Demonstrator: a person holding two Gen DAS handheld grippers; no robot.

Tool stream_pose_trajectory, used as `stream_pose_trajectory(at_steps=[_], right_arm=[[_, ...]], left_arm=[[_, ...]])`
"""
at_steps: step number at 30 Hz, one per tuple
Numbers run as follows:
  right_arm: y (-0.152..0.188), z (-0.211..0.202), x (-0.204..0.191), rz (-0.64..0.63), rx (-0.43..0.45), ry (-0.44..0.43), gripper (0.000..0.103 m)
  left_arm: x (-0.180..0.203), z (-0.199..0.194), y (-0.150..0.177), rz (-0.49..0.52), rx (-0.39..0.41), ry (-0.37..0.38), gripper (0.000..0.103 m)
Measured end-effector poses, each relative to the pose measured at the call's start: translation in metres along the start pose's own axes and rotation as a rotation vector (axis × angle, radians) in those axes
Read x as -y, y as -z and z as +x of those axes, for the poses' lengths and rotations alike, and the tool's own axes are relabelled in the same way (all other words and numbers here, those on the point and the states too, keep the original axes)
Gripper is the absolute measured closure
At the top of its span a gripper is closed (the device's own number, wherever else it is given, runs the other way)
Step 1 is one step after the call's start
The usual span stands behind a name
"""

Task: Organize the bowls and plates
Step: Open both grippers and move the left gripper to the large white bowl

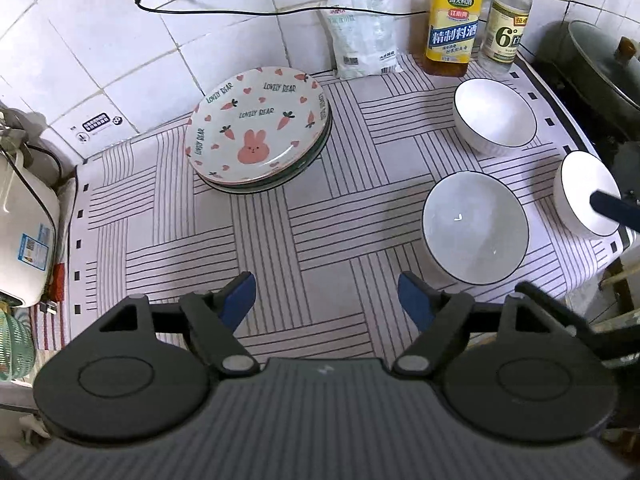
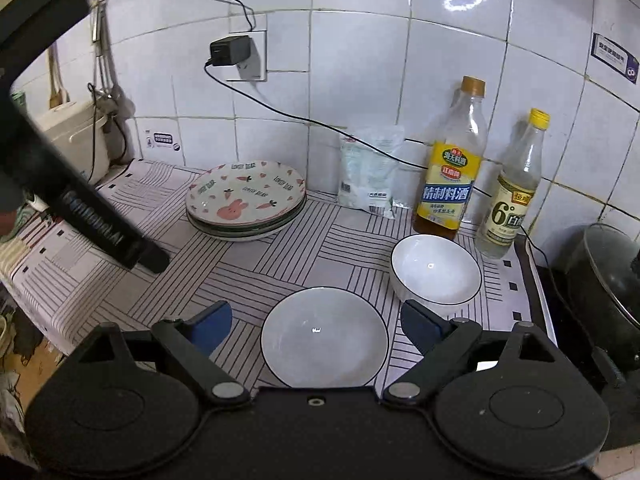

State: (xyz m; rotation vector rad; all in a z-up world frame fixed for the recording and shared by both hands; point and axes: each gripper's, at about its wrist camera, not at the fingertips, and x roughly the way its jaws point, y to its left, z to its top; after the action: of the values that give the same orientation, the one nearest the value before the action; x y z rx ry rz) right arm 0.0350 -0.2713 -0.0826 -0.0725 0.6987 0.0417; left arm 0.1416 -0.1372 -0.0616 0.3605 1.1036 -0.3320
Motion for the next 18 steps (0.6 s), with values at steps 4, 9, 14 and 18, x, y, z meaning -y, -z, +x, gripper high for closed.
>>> stream_pose_trajectory(at_steps=[4,9,14,18], right_arm=[[0.01,0.004,0.003,-0.01,-0.013,0.0,0.008],[0.026,0.017,0.013,0.009,-0.002,0.017,0.007],[0.044,0.038,0.013,-0.025,-0.025,0.03,0.006],[0.058,0.055,0.008,-0.054,-0.063,0.004,0.006]], left_arm=[[0.006,0.01,-0.005,-0.02,-0.007,0.004,0.025],[0.016,0.024,-0.01,-0.043,-0.011,0.024,0.021],[0.027,0.037,-0.012,-0.057,-0.007,0.036,0.017],[0.032,0.049,-0.011,-0.067,-0.008,0.061,0.014]])
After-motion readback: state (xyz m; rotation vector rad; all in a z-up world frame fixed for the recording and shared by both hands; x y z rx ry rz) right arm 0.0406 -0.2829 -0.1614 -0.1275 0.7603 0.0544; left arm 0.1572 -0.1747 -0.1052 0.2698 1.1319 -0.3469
